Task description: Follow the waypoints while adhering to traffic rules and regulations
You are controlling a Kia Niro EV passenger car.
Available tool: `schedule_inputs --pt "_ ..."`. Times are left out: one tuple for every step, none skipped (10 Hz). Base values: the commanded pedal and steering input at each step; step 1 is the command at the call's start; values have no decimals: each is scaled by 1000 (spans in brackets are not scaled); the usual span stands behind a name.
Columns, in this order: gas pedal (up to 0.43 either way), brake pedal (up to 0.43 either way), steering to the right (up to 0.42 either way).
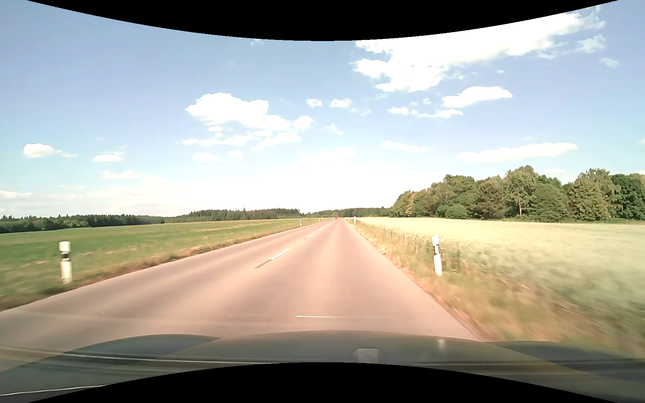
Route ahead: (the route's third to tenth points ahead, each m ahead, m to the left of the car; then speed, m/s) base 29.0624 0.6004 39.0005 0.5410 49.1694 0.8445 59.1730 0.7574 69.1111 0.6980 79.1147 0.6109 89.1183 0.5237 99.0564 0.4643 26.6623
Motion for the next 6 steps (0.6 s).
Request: schedule_inputs --pt "110 6 -2" --pt "110 6 -2" --pt "110 6 -2" --pt "110 6 -2" --pt "110 6 -2" --pt "110 6 -2"
